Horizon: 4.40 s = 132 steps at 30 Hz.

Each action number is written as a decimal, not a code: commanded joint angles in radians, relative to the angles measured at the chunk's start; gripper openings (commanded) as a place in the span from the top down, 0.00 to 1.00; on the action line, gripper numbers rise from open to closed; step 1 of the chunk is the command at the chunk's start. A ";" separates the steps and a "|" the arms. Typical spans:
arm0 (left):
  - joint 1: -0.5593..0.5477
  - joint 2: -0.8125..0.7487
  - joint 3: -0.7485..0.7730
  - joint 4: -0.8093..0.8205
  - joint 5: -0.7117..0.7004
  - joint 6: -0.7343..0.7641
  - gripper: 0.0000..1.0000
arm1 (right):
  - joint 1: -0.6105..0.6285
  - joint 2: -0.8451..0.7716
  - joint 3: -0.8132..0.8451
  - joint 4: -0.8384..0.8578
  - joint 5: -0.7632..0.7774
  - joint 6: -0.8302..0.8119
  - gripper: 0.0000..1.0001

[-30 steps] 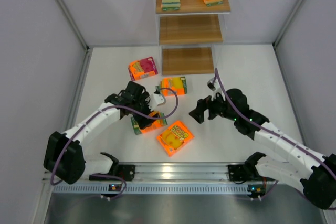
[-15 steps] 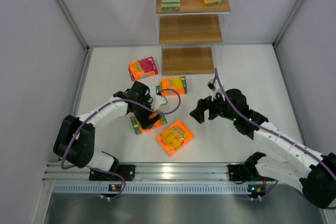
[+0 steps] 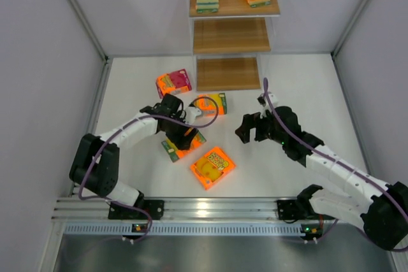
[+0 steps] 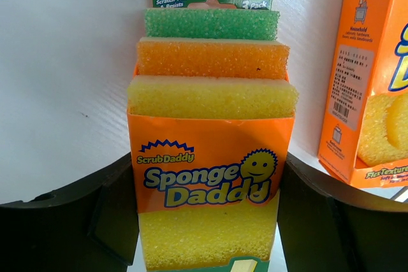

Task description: Place and organize the cleaning sponges onto the shelf

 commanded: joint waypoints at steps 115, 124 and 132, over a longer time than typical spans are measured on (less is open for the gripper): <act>-0.405 -0.543 -0.160 0.870 -0.654 -0.497 0.02 | -0.126 0.102 0.447 -0.155 -0.139 0.350 1.00; -0.405 -0.848 -0.166 0.612 -1.114 -0.664 0.02 | -0.120 0.081 0.317 0.375 0.206 0.634 1.00; -0.405 -0.999 -0.195 0.465 -1.082 -0.715 0.02 | -0.068 0.239 0.240 0.826 0.499 0.747 1.00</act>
